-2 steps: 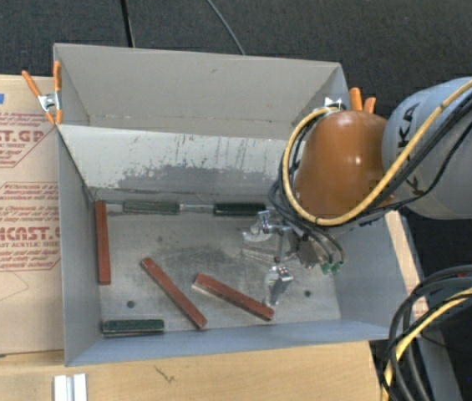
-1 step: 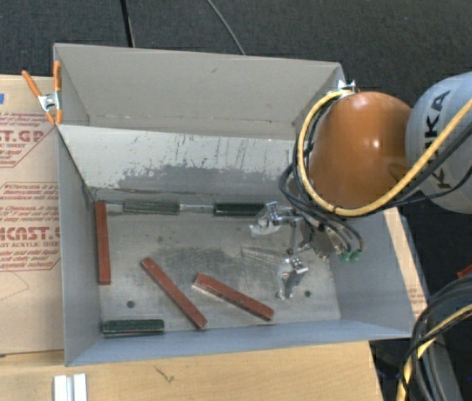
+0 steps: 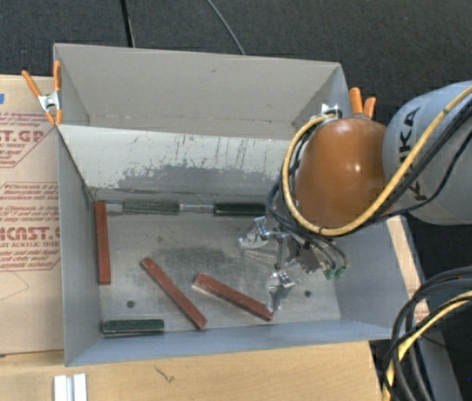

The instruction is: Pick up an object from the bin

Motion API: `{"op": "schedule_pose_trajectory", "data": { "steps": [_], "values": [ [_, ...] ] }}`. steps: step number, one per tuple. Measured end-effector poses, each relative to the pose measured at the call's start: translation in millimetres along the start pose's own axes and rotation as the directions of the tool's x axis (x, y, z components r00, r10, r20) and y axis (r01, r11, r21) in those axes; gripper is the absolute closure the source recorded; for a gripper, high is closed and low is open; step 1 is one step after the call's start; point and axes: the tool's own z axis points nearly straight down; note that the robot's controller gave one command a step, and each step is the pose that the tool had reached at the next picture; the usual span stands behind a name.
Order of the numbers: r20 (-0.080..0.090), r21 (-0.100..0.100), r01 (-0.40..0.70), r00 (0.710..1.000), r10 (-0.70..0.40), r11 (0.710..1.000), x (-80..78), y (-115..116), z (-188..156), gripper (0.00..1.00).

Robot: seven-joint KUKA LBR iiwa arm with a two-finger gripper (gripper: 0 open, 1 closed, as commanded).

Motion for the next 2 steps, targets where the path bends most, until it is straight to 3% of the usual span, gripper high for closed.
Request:
{"op": "schedule_pose_trajectory", "data": {
  "steps": [1, 2],
  "values": [
    [0.005, 0.0, -0.186, 0.983, 0.186, 0.983, -1.2, -14.2, 88.1, 1.0],
    [0.005, 0.0, -0.186, 0.983, 0.186, 0.983, -1.2, -14.2, 88.1, 1.0]
  ]
}}
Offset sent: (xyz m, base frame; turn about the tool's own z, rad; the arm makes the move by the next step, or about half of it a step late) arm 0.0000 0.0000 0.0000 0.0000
